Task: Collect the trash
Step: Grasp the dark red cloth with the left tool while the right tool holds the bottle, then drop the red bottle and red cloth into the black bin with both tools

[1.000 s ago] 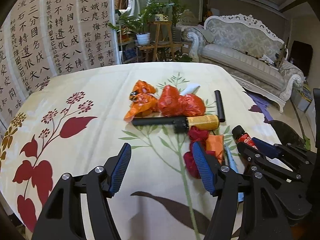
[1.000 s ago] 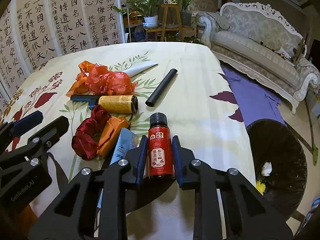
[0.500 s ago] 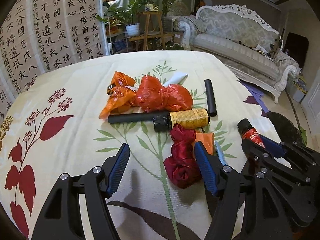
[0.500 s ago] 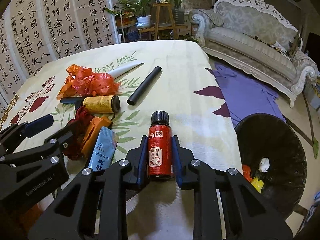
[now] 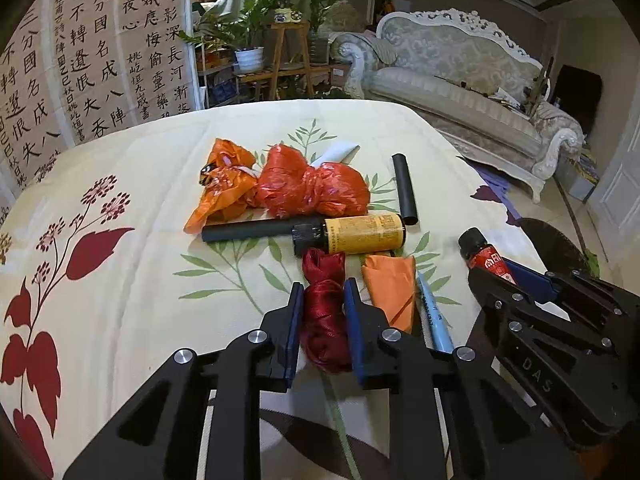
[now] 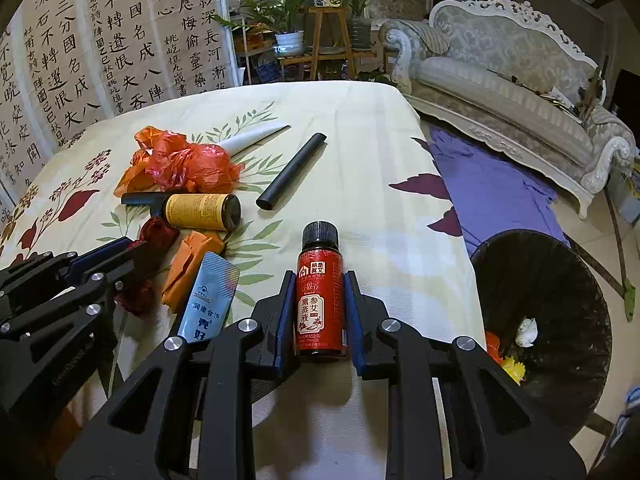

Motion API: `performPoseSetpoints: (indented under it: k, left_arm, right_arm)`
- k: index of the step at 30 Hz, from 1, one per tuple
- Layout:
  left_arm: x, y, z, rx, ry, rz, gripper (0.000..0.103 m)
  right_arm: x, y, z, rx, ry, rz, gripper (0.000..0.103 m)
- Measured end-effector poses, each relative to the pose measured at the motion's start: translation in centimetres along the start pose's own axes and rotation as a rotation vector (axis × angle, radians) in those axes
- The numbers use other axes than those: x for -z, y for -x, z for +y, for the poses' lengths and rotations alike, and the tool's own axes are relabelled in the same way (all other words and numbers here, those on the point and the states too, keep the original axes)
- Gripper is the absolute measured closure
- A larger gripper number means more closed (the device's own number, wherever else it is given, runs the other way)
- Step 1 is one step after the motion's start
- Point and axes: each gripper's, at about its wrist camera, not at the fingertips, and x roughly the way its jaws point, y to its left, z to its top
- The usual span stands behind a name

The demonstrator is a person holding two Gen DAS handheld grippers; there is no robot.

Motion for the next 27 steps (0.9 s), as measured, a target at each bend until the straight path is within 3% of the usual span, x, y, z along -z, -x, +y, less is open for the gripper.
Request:
performPoseSetpoints:
  k: [13, 19, 27]
  left_arm:
    - [0.2, 3.8, 0.5, 0.001, 0.019, -0.087, 0.082]
    - [-0.3, 5.3, -2.1, 0.049, -0.015, -0.150, 0.082]
    - [-1.3, 5.0, -7.6, 0.149, -0.090, -0.175, 0.082]
  right_arm:
    - [0.7, 2.9, -0.9, 0.021, -0.021, -0.058, 0.080]
    - [1.2, 5.1, -3.0, 0.076, -0.057, -0.096, 0.080]
    - [2.7, 7.4, -9.0, 0.209, -0.159, -0.122, 0.080]
